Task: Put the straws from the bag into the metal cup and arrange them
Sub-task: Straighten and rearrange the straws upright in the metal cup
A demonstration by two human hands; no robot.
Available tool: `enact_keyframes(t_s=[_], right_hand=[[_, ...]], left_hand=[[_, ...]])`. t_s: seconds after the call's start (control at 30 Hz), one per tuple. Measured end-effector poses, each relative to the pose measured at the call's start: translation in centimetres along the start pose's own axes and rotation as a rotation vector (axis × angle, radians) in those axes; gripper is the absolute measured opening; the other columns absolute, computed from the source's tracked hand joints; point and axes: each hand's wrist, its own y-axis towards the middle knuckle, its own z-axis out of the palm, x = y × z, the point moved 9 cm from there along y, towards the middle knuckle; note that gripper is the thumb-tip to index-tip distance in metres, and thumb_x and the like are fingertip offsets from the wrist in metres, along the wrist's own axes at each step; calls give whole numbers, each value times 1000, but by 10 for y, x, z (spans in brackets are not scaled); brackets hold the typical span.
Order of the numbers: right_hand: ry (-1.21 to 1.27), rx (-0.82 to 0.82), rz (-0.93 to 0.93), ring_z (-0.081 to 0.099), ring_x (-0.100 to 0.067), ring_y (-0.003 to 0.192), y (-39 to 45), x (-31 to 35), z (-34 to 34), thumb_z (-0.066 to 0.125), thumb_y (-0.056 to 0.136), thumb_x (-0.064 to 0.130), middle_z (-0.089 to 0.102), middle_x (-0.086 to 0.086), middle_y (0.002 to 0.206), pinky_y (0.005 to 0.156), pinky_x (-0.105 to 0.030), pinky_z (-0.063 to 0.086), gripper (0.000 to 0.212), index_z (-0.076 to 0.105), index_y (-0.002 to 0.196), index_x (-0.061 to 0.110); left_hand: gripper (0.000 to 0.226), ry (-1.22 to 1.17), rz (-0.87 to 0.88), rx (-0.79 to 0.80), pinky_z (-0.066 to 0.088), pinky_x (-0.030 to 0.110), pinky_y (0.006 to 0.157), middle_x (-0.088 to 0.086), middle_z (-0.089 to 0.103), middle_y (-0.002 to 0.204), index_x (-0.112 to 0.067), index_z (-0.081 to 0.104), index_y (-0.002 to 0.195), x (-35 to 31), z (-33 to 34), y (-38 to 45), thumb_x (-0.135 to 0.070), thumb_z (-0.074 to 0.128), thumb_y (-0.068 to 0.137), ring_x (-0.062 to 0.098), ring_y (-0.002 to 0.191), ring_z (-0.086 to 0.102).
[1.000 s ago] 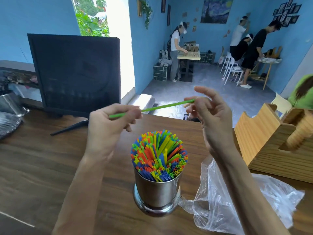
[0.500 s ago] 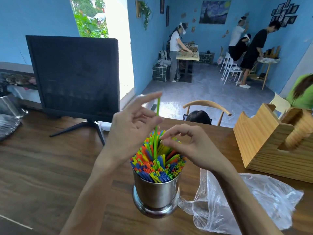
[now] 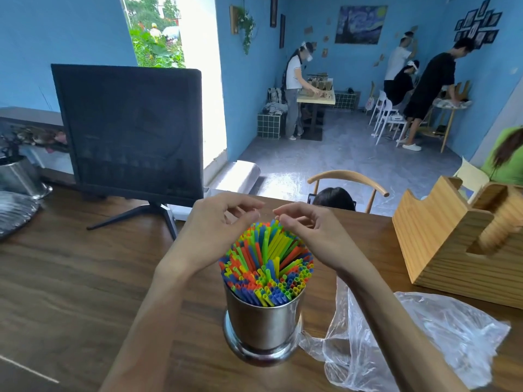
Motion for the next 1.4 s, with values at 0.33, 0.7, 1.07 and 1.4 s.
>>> enact_keyframes(t_s=[0.33, 0.7, 1.07, 1.4], right_hand=[[-21, 50, -64, 64, -3, 101, -2, 7, 7, 66, 98, 32, 71, 19, 109, 90, -36, 57, 19, 69, 114, 42], [32, 49, -30, 68, -6, 93, -3, 3, 10, 60, 103, 28, 74, 17, 96, 80, -31, 60, 16, 73, 105, 38], [27, 46, -184, 59, -1, 116, -12, 25, 4, 57, 104, 30, 69, 18, 117, 97, -21, 45, 19, 70, 115, 38], [461, 21, -230, 62, -10, 71, -15, 38, -24, 60, 94, 26, 69, 0, 73, 68, -21, 48, 22, 77, 105, 17]], left_hand=[[13, 30, 13, 76, 52, 21, 76, -21, 70, 96, -44, 75, 96, 1, 7, -3, -36, 67, 94, 0, 95, 63], [25, 124, 46, 130, 52, 29, 83, -26, 65, 92, -48, 78, 85, -15, 7, -7, -68, 72, 72, -4, 96, 60], [8, -38, 164, -93, 50, 28, 70, -16, 73, 86, -41, 76, 89, -46, -9, -3, -34, 75, 90, 11, 82, 64], [3, -536, 160, -509, 48, 19, 57, -12, 71, 75, -17, 64, 101, -31, -60, -13, -17, 61, 99, 4, 65, 59]])
